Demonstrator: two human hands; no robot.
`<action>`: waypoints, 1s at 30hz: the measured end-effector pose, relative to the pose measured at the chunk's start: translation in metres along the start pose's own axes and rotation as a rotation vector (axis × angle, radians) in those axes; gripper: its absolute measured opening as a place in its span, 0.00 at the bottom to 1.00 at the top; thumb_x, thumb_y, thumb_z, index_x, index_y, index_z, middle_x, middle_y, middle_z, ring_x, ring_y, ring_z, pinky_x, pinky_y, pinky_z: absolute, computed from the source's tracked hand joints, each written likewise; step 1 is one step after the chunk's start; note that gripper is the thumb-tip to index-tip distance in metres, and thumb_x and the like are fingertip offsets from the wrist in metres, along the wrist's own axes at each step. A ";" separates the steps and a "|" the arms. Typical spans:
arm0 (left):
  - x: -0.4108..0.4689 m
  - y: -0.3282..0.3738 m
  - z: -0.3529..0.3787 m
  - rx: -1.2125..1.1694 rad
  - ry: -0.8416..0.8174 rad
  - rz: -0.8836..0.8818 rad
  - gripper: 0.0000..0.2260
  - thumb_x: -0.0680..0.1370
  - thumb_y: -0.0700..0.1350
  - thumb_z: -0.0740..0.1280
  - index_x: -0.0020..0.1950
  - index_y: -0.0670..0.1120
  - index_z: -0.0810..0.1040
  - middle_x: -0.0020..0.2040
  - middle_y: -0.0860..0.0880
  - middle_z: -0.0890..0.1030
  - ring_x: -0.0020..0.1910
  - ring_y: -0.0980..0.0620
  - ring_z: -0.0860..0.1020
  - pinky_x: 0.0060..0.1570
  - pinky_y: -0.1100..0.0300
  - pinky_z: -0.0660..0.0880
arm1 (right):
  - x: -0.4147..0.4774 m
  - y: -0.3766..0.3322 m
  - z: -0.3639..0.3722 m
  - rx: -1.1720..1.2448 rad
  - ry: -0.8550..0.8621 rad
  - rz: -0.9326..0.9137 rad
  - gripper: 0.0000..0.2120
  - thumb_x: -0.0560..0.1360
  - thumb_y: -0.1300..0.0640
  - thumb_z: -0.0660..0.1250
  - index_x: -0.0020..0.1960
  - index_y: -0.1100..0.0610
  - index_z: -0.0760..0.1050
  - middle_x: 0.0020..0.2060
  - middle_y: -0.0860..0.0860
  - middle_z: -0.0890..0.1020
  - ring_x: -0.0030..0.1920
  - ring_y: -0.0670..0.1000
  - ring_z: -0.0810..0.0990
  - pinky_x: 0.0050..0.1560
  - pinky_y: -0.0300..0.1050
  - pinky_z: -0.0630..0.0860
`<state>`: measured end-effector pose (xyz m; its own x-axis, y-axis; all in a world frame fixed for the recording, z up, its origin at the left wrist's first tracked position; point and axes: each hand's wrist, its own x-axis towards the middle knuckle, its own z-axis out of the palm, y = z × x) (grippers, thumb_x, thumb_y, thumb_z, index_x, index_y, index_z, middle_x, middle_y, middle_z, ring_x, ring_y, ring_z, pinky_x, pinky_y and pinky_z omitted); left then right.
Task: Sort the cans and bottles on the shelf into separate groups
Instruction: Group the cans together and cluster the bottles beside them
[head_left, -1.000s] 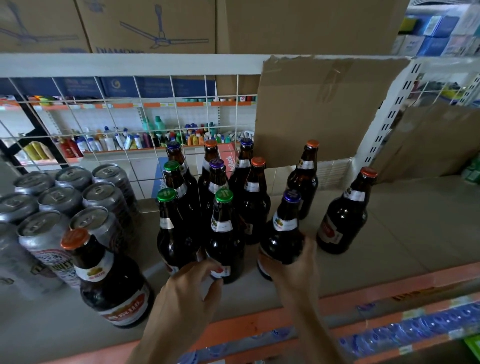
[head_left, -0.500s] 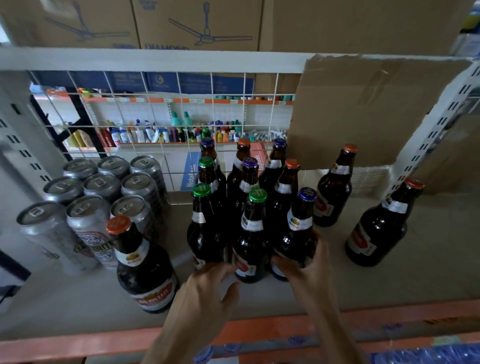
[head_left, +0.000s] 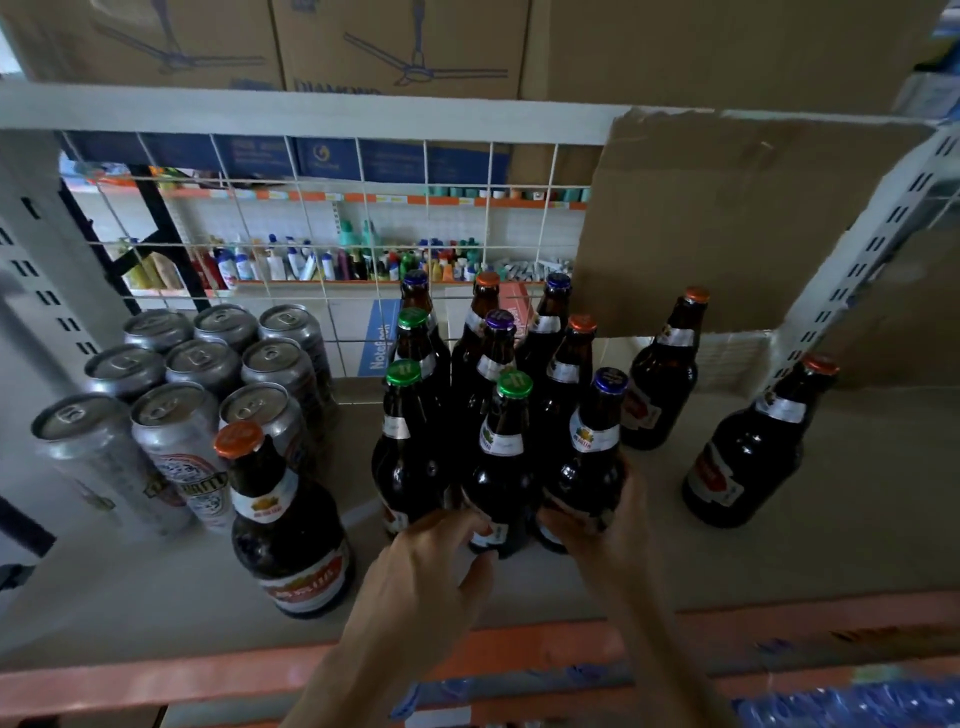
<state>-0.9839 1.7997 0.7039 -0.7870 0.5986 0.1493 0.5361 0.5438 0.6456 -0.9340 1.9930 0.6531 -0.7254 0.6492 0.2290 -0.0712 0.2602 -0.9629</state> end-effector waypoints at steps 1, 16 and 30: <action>0.001 0.002 0.001 -0.003 0.002 0.010 0.09 0.74 0.53 0.63 0.53 0.58 0.77 0.50 0.62 0.79 0.49 0.62 0.78 0.45 0.58 0.77 | 0.001 0.004 -0.001 -0.040 -0.009 0.013 0.42 0.63 0.51 0.79 0.69 0.63 0.64 0.60 0.55 0.78 0.60 0.48 0.79 0.54 0.45 0.80; 0.016 0.021 0.024 0.004 -0.037 0.086 0.12 0.74 0.52 0.66 0.57 0.56 0.77 0.51 0.58 0.81 0.51 0.63 0.78 0.48 0.61 0.77 | 0.001 0.035 -0.069 -0.409 0.360 0.200 0.24 0.72 0.63 0.70 0.66 0.61 0.69 0.57 0.58 0.78 0.56 0.58 0.77 0.52 0.48 0.73; 0.023 0.044 0.032 -0.075 -0.098 0.134 0.13 0.71 0.56 0.63 0.55 0.60 0.75 0.42 0.62 0.79 0.45 0.64 0.78 0.44 0.61 0.77 | 0.053 0.012 -0.108 -0.256 0.643 0.197 0.45 0.64 0.50 0.77 0.72 0.65 0.59 0.67 0.62 0.69 0.65 0.60 0.71 0.59 0.47 0.68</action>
<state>-0.9688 1.8562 0.7118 -0.6746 0.7192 0.1666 0.6070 0.4119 0.6796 -0.8992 2.1080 0.6695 -0.1558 0.9733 0.1687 0.2395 0.2029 -0.9495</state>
